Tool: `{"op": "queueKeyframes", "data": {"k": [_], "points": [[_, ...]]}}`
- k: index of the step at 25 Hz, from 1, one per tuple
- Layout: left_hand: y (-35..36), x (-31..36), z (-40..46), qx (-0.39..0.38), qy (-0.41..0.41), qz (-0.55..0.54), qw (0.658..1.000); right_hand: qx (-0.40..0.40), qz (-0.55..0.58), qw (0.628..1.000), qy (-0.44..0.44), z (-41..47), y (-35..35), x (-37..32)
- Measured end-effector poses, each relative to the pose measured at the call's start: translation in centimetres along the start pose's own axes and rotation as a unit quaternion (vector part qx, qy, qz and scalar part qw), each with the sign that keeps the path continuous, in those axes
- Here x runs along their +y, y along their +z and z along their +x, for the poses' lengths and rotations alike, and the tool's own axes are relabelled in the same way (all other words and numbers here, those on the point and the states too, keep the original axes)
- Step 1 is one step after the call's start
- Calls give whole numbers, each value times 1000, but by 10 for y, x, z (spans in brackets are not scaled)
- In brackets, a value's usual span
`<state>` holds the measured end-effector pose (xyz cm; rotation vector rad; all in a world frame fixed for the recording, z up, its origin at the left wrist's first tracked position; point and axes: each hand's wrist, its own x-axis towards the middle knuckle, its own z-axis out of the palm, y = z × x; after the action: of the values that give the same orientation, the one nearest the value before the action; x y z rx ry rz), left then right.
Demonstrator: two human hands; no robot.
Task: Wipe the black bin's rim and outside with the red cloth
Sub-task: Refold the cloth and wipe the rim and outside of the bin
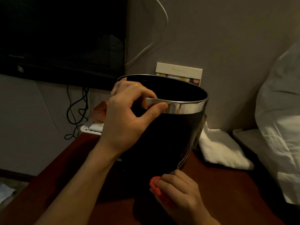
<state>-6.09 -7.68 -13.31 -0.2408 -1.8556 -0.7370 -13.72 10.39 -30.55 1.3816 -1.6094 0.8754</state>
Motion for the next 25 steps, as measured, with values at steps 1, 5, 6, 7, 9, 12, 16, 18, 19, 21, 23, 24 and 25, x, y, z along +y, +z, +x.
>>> {"op": "queueKeyframes", "data": {"k": [1, 5, 6, 7, 9, 12, 16, 18, 19, 21, 23, 24, 25], "points": [[-1, 0, 0, -1, -2, -2, 1000, -2, 6, 1000, 8, 0, 2, -3], [-9, -6, 1, 18, -19, -43, 999, 85, 45, 993, 64, 22, -10, -18], [-10, -6, 1, 22, -16, -42, 999, 110, 54, 989, 81, 32, -17, -20], [-9, -3, 1, 19, -7, -30, 999, 135, 56, 984, 104, 44, -26, -20], [-4, 7, 0, -1, 18, 21, 1000, 193, 39, 969, 153, 64, -42, -15], [5, 19, -3, -3, 34, 48, 998, 249, 2, 944, 216, 84, -61, 0], [7, 19, -4, 11, 31, 34, 999, 255, -42, 940, 221, 95, -60, 3], [7, 20, -4, 10, 28, 37, 999, 233, -60, 957, 163, 88, -47, -7], [7, 20, -4, 12, 26, 38, 999, 215, -66, 966, 127, 79, -38, -12], [6, 19, -3, 14, 24, 37, 999, 159, -80, 983, 40, 54, -20, -19], [5, 18, -2, 10, 27, 39, 999, 95, -102, 990, -37, 35, -13, -21], [5, 18, -2, 10, 30, 42, 999, 75, -97, 991, -43, 32, -14, -20], [5, 18, -2, 11, 30, 45, 998, 68, -82, 994, -25, 35, -18, -20]]}}
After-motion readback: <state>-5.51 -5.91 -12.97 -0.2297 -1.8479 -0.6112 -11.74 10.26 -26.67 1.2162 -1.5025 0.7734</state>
